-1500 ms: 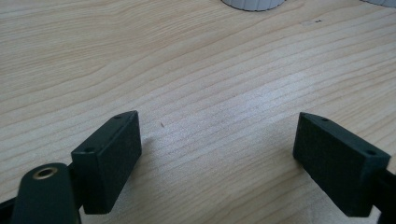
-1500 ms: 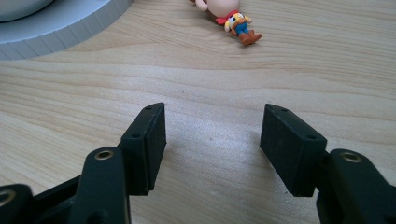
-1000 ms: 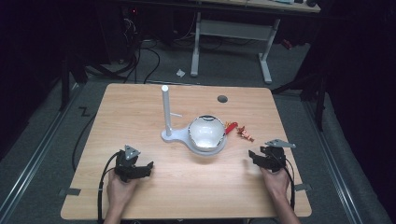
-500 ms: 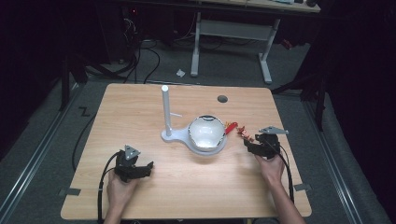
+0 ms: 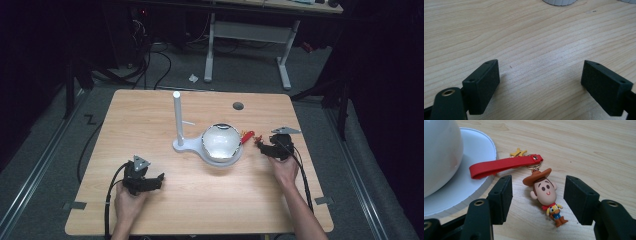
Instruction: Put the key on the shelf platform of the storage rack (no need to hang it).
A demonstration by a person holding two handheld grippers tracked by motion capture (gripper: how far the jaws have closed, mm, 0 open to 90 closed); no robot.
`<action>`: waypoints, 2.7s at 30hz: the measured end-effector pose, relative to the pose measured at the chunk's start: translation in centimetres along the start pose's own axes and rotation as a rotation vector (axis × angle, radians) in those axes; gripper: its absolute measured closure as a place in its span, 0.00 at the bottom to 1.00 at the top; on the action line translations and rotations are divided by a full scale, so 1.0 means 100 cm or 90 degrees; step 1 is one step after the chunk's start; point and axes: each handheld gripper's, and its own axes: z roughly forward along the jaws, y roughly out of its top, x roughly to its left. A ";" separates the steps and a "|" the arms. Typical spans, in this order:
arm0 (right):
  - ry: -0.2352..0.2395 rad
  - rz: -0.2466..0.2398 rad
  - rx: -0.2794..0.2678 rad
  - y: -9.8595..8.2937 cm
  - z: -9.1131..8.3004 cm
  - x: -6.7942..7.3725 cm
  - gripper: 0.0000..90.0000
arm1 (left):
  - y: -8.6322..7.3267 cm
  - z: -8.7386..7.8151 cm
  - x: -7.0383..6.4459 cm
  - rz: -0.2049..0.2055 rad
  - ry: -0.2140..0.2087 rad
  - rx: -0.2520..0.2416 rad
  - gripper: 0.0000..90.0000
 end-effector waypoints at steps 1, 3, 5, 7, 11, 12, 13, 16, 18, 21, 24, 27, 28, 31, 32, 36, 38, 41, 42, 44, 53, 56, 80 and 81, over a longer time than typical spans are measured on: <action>-0.003 0.003 0.002 -0.001 0.004 -0.001 0.45 | 0.000 0.000 0.000 0.000 0.000 0.000 0.17; -0.004 0.004 0.004 -0.002 0.006 -0.002 0.45 | 0.000 0.000 0.000 0.000 0.000 0.000 0.17; -0.009 0.003 0.008 -0.003 0.010 -0.003 0.45 | 0.000 0.000 0.000 0.000 0.000 0.000 0.17; -0.013 0.003 0.012 -0.004 0.013 -0.005 0.45 | 0.000 0.000 0.000 0.000 0.000 0.000 0.17; -0.013 0.006 0.012 -0.006 0.017 -0.007 0.45 | 0.000 0.000 0.000 0.000 0.000 0.000 0.17; -0.015 0.005 0.014 -0.006 0.018 -0.007 0.45 | 0.000 0.000 0.000 0.000 0.000 0.000 0.17; -0.014 0.003 0.016 -0.006 0.020 -0.008 0.45 | 0.000 0.000 0.000 0.000 0.000 0.000 0.17; -0.015 0.003 0.020 -0.007 0.022 -0.008 0.45 | 0.000 0.000 0.000 0.000 0.000 0.000 0.17; -0.015 0.003 0.026 -0.009 0.025 -0.009 0.46 | 0.000 0.000 0.000 0.000 0.001 0.000 0.17; -0.017 -0.001 0.030 -0.009 0.027 -0.009 0.48 | 0.000 0.000 0.000 0.000 0.001 0.000 0.17; -0.025 -0.008 0.043 -0.011 0.031 -0.008 0.52 | 0.000 0.000 0.000 0.000 0.001 0.000 0.17; -0.024 -0.014 0.047 -0.012 0.032 -0.006 0.58 | 0.000 0.000 0.000 0.000 0.001 0.000 0.17; -0.025 -0.018 0.047 -0.012 0.032 -0.005 0.61 | 0.000 0.000 0.000 0.000 0.001 0.000 0.17; -0.031 -0.029 0.045 -0.011 0.032 -0.004 0.63 | 0.000 0.000 0.000 0.000 0.001 0.000 0.17; -0.027 -0.026 0.044 -0.011 0.032 -0.004 0.65 | 0.000 0.000 0.000 0.000 0.001 0.000 0.17; -0.024 -0.024 0.043 -0.011 0.030 -0.006 0.66 | 0.000 0.000 0.000 0.000 0.001 0.000 0.17; -0.018 -0.021 0.045 -0.012 0.029 -0.007 0.66 | 0.000 0.000 0.000 0.000 0.001 0.000 0.17; -0.011 -0.021 0.043 -0.012 0.028 -0.008 0.66 | 0.000 0.000 0.000 0.000 0.001 0.000 0.17; -0.001 -0.016 0.040 -0.011 0.025 -0.008 0.66 | 0.000 0.000 0.000 0.001 0.001 0.000 0.17; 0.002 -0.016 0.035 -0.010 0.023 -0.008 0.66 | 0.000 0.000 0.000 -0.001 0.001 -0.002 0.17; 0.032 0.001 -0.002 -0.003 0.002 -0.011 0.67 | 0.000 0.000 0.000 -0.001 0.001 -0.001 0.17; 0.040 0.004 -0.017 -0.001 -0.007 -0.011 0.67 | 0.000 0.000 0.000 -0.001 0.001 -0.001 0.17; 0.073 0.002 -0.084 0.008 -0.066 -0.013 0.67 | 0.000 0.000 0.000 -0.001 0.001 -0.001 0.17; 0.073 0.000 -0.086 0.009 -0.068 -0.013 0.67 | 0.000 0.000 0.000 -0.001 0.001 -0.001 0.17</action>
